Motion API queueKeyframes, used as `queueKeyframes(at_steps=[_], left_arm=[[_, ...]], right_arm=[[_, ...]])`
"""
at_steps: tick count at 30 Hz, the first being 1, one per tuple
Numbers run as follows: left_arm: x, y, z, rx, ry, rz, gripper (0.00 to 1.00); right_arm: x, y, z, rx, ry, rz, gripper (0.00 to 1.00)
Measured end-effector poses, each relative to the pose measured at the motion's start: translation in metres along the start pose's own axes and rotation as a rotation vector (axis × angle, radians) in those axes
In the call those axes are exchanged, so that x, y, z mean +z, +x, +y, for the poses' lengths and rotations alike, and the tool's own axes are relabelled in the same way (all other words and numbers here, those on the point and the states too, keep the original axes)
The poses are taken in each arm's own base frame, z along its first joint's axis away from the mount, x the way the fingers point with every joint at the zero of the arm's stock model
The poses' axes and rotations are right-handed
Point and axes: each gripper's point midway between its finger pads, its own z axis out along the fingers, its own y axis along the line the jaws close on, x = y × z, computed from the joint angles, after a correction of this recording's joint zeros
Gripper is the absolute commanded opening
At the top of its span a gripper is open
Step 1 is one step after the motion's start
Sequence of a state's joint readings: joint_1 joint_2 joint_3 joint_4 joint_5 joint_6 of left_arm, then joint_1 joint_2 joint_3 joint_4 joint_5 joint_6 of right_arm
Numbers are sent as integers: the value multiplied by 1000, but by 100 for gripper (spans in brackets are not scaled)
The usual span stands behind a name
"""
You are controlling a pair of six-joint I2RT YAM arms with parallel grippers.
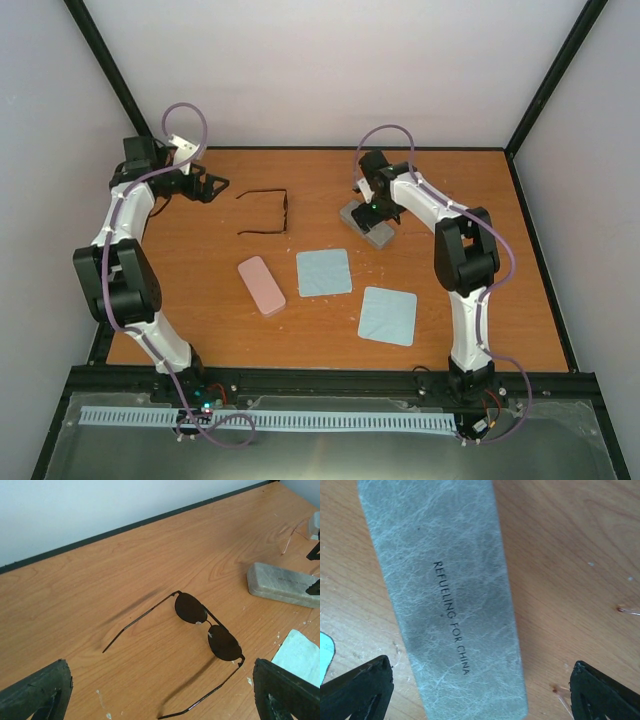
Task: Organize the sunglasses
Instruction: Pick up the sunglasses case from the center of the board.
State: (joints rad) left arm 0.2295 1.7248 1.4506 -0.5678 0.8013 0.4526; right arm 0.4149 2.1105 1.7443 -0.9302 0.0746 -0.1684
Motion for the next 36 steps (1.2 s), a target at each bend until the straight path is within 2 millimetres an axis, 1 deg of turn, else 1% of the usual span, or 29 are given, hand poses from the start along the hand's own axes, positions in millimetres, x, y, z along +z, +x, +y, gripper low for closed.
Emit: queueKeyframes(at_steps=[4, 7, 10, 11, 14, 16, 18, 26, 29, 32, 33, 35, 36], left_arm=[[4, 7, 1, -16, 10, 17, 97], [6, 7, 2, -19, 16, 20, 97], [7, 6, 3, -20, 23, 17, 97], [7, 7, 2, -23, 26, 18, 97], [8, 7, 2, -25, 31, 18, 96], [8, 8, 2, -28, 34, 19, 96], [8, 7, 1, -29, 39, 17, 96], [8, 6, -3, -33, 60, 9, 95], [8, 4, -8, -36, 87, -3, 99], [11, -1, -19, -35, 126, -6, 99], [13, -3, -25, -31, 142, -8, 99], [22, -8, -43, -19, 193, -8, 100], [28, -11, -57, -17, 232, -8, 99]], right_arm=[[3, 3, 9, -15, -33, 15, 94], [7, 5, 15, -26, -41, 29, 90], [15, 9, 17, -32, -42, 52, 88], [19, 11, 18, -33, -42, 61, 87], [28, 15, 18, -37, -38, 85, 80], [32, 16, 15, -36, -25, 93, 70], [33, 16, 15, -37, -24, 97, 66], [31, 15, 17, -38, -35, 93, 30], [30, 15, 21, -34, -58, 97, 21], [26, 15, 27, -24, -98, 99, 12], [23, 14, 32, -15, -123, 93, 5], [11, 10, 42, 1, -188, 65, 3], [-1, 5, 50, 11, -238, 35, 3]])
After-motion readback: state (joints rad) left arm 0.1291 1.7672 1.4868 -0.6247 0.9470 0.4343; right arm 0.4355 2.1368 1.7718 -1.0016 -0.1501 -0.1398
